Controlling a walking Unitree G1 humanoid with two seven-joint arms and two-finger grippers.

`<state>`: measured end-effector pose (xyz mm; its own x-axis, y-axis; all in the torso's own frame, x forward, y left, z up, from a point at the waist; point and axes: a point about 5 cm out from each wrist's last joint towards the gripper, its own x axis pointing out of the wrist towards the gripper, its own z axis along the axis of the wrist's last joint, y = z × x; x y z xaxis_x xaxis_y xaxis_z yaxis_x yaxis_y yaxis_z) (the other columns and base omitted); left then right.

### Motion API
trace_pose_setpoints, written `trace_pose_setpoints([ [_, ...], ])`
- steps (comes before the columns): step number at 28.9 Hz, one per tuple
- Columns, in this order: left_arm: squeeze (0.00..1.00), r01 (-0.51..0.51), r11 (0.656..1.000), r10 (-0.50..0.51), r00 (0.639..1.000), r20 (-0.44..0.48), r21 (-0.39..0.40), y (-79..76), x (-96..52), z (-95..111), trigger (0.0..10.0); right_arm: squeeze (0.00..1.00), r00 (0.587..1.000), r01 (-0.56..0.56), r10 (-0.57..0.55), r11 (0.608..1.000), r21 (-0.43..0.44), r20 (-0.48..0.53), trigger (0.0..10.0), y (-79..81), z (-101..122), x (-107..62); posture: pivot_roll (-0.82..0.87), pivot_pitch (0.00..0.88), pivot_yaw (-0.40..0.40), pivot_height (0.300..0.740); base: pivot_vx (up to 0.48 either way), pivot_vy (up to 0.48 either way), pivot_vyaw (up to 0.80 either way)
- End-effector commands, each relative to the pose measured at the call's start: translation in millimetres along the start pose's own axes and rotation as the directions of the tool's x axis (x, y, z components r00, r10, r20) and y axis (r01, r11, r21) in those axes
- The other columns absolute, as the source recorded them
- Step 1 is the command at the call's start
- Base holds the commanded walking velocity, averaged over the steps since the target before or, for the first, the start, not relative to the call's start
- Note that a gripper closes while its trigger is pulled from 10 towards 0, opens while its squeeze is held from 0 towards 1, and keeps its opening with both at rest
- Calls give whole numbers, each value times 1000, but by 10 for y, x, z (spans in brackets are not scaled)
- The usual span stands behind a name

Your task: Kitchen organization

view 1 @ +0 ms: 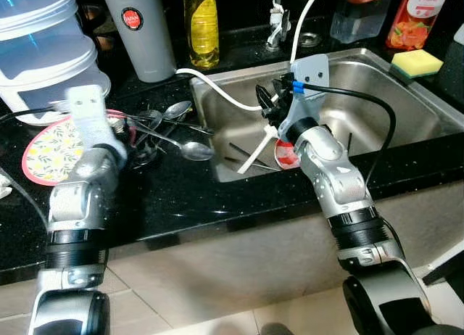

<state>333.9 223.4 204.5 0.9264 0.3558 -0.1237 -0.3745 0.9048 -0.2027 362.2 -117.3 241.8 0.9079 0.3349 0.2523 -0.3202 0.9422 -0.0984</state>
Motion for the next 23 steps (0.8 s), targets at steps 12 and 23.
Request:
trace_pose_setpoints([
  [12,365,96,946,-141,982,-126,-309,-148,108,6,10000,0,999,-3,2,1000,6,53,10000,22,56,25,-98,0,73,740,0,0,0],
  [23,0,-50,857,-84,969,-234,-514,-366,222,-35,10000,0,998,16,-17,1000,4,62,10000,-27,67,-17,-126,1,87,740,0,0,0],
])
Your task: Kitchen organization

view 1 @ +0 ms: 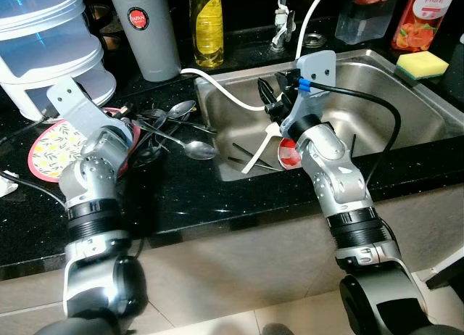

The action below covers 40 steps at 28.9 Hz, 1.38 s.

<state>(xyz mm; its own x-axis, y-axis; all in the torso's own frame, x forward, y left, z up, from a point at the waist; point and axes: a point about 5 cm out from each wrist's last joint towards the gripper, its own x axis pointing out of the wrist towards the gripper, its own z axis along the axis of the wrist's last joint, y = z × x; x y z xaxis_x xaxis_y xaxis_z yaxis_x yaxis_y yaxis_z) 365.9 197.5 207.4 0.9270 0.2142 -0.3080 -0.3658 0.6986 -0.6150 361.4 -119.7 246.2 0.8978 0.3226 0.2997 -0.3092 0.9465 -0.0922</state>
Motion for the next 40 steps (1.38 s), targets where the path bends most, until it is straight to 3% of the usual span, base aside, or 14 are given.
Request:
trace_pose_setpoints([
  [1,0,-31,989,29,999,-16,-144,-33,26,-21,10000,0,1000,4,-4,1000,0,13,10000,-7,21,-16,-126,1,87,740,0,0,0],
  [7,0,-34,947,23,999,-37,-320,-321,-69,-180,10000,0,1000,-1,1,1000,3,15,10000,12,22,-12,-131,3,87,740,0,0,0],
  [10,0,-45,927,19,997,-75,-371,-340,-56,-240,10000,0,1000,-4,4,1000,3,17,10000,23,25,-9,-132,3,85,740,0,0,0],
  [13,0,-86,885,54,995,-81,-459,-238,60,-224,10000,0,1000,-7,7,1000,-1,19,10000,19,36,-13,-149,5,84,740,0,0,0],
  [15,0,-99,878,76,995,-69,-468,-173,110,-174,10000,0,1000,-5,5,1000,-4,20,10000,6,43,-19,-154,5,84,740,0,0,0],
  [21,0,-115,868,91,993,-73,-484,-44,227,-98,10000,0,1000,0,0,1000,-7,21,10000,-16,49,-32,-158,7,87,740,0,0,0],
  [23,0,-128,888,83,989,-119,-442,-1,277,-122,9843,0,1000,2,-2,1000,-7,22,10000,-17,49,-36,-161,9,89,740,0,0,0],
  [24,0,-132,896,81,987,-136,-425,7,288,-137,7020,0,1000,2,-2,1000,-6,22,10000,-16,49,-37,-161,9,89,740,0,0,0],
  [27,0,-144,911,88,983,-159,-387,17,300,-160,7020,0,1000,2,-2,1000,-6,23,10000,-15,50,-40,-164,9,91,740,0,0,0],
  [28,0,-160,930,103,978,-181,-331,41,307,-188,0,0,1000,3,-3,1000,-5,24,10000,-16,53,-43,-165,11,92,740,0,0,0],
  [31,0,-180,943,121,969,-213,-280,100,331,-244,0,0,1000,10,-10,1000,-6,26,10000,-30,61,-52,-165,12,90,740,0,0,0],
  [40,0,-160,942,105,975,-194,-294,161,324,-194,0,0,1000,2,-2,1000,-3,25,10000,-17,65,-36,-152,11,80,740,0,0,0],
])
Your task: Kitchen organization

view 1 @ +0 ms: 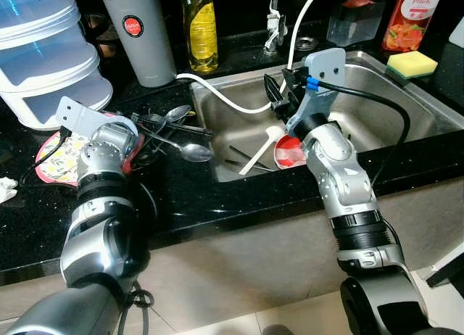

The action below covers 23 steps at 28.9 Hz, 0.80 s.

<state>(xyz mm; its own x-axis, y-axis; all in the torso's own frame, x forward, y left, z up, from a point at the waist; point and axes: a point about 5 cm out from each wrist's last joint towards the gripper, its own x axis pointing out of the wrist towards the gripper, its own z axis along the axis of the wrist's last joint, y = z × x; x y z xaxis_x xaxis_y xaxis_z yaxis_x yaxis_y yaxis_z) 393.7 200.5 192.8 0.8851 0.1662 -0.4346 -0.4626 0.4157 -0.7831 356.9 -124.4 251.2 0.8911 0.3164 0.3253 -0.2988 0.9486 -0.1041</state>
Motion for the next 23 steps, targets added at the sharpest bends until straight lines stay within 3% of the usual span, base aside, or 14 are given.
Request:
trace_pose_setpoints([
  [1,0,-64,998,65,997,-48,21,183,41,-71,0,0,1000,-4,4,1000,12,-1,10000,19,3,5,-152,11,80,740,0,0,0],
  [3,0,-65,997,66,998,-24,42,187,26,-38,0,0,1000,-6,6,1000,13,-1,10000,26,3,11,-146,8,77,740,0,0,0],
  [6,0,-74,988,63,995,83,134,186,-13,60,0,0,1000,-11,11,1000,15,0,10000,39,2,20,-143,5,75,740,0,0,0],
  [14,0,-52,990,17,969,247,134,187,-110,271,0,0,1000,-20,20,1000,16,3,10000,51,7,33,-139,0,69,740,0,0,0],
  [15,0,-7,990,-38,948,315,139,133,-171,370,4353,0,1000,-23,23,1000,15,5,10000,53,11,37,-138,0,66,740,0,0,0],
  [16,0,-7,990,-38,948,315,139,133,-171,370,4353,0,1000,-23,23,1000,15,5,10000,53,11,37,-138,0,66,740,0,0,0],
  [17,0,20,989,-71,933,352,147,96,-208,423,8745,0,1000,-23,23,1000,15,5,10000,52,12,38,-138,0,66,740,0,0,0],
  [18,0,41,987,-99,917,387,154,61,-250,473,10000,0,1000,-24,24,1000,15,6,10000,51,13,40,-137,0,65,740,0,0,0],
  [20,0,77,981,-154,868,471,178,-23,-354,594,10000,0,1000,-25,25,1000,15,7,10000,51,15,42,-135,0,64,740,0,0,0],
  [21,0,77,981,-154,868,471,178,-23,-354,594,10000,0,1000,-25,25,1000,15,7,10000,51,15,42,-135,0,64,740,0,0,0],
  [23,0,137,968,-234,803,549,212,-146,-490,716,10000,0,1000,-28,28,999,15,7,10000,55,14,47,-133,0,62,740,0,0,0],
])
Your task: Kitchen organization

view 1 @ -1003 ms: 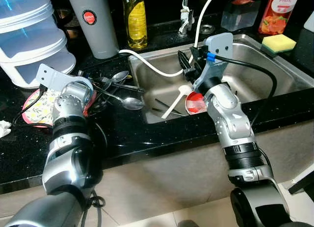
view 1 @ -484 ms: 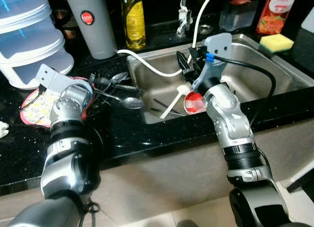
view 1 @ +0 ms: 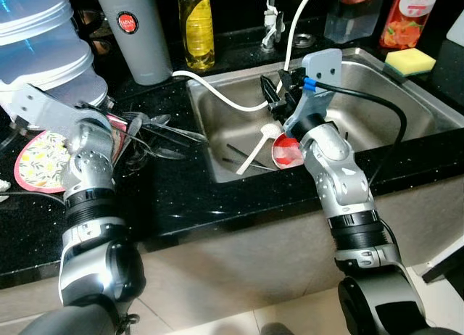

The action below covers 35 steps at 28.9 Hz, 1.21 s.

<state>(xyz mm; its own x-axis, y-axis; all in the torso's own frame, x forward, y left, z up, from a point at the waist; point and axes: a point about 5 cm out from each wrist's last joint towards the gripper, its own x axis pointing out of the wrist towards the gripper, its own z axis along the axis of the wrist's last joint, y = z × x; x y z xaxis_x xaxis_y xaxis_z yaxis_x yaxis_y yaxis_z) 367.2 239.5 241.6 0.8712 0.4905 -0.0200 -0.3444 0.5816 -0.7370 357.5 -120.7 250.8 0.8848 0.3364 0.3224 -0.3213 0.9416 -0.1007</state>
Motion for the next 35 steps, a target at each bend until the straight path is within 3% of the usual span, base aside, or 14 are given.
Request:
trace_pose_setpoints([
  [1,0,70,997,-73,988,133,26,-76,-25,258,10000,0,1000,-8,8,1000,4,8,10000,23,20,33,-133,0,61,740,0,0,0],
  [4,0,137,985,-157,964,212,105,-221,-70,417,10000,0,1000,-12,12,1000,4,10,10000,32,25,40,-132,0,60,740,0,0,0],
  [8,0,90,918,-244,896,371,385,-336,-154,643,10000,0,1000,-8,8,1000,5,14,10000,23,36,43,-132,0,60,740,0,0,0],
  [11,0,148,881,-333,869,365,450,-433,-204,669,10000,0,1000,-3,3,1000,5,15,10000,11,37,42,-128,0,60,740,0,0,0],
  [15,0,452,829,-510,852,115,328,-635,-296,410,10000,0,1000,-4,4,1000,10,27,10000,12,62,46,-128,0,63,740,0,0,0],
  [16,0,588,767,-601,799,-33,256,-722,-375,251,10000,0,999,-16,15,1000,17,44,10000,21,98,49,-129,0,65,740,0,0,0],
  [17,0,588,767,-601,799,-33,256,-722,-375,251,10000,0,999,-16,15,1000,17,44,10000,21,98,49,-129,0,65,740,0,0,0],
  [18,0,662,707,-655,746,-124,248,-754,-443,143,10000,0,997,-43,40,998,50,72,10000,23,166,44,-131,0,67,740,0,0,0],
  [22,0,725,635,-693,687,-218,266,-772,-515,42,10000,0,991,-87,83,995,40,102,10000,26,241,29,-131,0,70,740,0,0,0],
  [24,0,796,549,-734,606,-306,256,-806,-623,-49,10000,0,973,-186,194,980,-75,124,10000,87,349,-12,-133,0,75,740,0,0,0],
  [25,0,796,549,-734,606,-306,256,-806,-623,-49,10000,0,973,-186,194,980,-75,124,10000,87,349,-12,-133,0,75,740,0,0,0],
  [27,0,862,467,-784,506,-359,197,-883,-761,-133,10000,0,940,-303,330,923,-237,85,10000,276,360,-60,-137,0,79,740,0,0,0],
  [31,0,878,449,-798,477,-368,163,-910,-796,-156,10000,0,925,-345,373,904,-254,71,10000,378,334,-77,-137,0,80,740,0,0,0],
  [35,0,914,401,-832,393,-393,65,-972,-913,-177,10000,0,907,-404,422,877,-259,15,10000,534,200,-94,-137,0,82,740,0,0,0],
])
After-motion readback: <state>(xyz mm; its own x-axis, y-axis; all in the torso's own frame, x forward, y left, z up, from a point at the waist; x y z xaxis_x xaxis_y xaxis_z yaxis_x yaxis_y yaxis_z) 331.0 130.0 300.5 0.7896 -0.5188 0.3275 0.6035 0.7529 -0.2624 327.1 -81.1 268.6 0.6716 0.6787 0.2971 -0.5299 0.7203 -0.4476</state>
